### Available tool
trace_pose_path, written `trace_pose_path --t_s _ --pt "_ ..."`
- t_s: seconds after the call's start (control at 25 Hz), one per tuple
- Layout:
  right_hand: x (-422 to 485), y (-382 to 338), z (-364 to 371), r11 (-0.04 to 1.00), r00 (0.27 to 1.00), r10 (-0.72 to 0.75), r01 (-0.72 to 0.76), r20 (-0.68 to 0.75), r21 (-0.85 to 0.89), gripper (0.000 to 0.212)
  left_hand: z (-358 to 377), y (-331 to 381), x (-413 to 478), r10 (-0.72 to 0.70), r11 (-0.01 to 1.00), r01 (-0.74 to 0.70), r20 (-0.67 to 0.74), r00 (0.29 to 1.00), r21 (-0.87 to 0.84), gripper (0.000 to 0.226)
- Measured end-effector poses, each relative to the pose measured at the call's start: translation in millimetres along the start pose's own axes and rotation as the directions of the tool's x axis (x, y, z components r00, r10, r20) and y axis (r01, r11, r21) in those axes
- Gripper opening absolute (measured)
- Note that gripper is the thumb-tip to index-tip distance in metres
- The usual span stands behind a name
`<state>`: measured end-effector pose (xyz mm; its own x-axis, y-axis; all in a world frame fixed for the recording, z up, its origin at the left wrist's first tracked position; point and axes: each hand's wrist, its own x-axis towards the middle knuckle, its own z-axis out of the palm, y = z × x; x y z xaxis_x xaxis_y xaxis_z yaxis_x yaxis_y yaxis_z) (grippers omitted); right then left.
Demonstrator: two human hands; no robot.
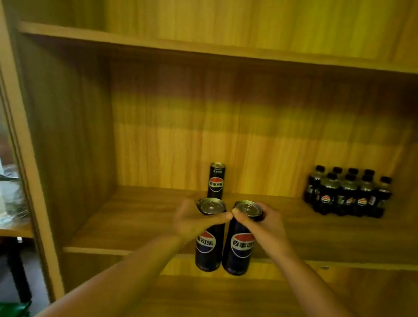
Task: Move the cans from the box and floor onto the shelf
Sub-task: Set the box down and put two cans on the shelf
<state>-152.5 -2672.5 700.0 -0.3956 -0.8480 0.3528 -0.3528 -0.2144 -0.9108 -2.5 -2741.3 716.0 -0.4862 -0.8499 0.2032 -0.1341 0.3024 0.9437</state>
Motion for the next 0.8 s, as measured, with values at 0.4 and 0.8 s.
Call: trace_pose_path --t_s 0.4,0.8 --pt "101.1 64.4 -17.5 1.0 0.999 0.007 -0.006 0.031 -0.025 0.03 45.9 -42.1 113.4 -0.199 0.973 0.223 -0.274 0.941 0.058 0.048" --pt "139.8 100.7 -1.7 0.999 0.999 0.048 -0.048 0.001 -0.003 0.024 53.1 -58.4 147.8 -0.203 0.955 0.27 -0.389 0.898 0.125 0.069"
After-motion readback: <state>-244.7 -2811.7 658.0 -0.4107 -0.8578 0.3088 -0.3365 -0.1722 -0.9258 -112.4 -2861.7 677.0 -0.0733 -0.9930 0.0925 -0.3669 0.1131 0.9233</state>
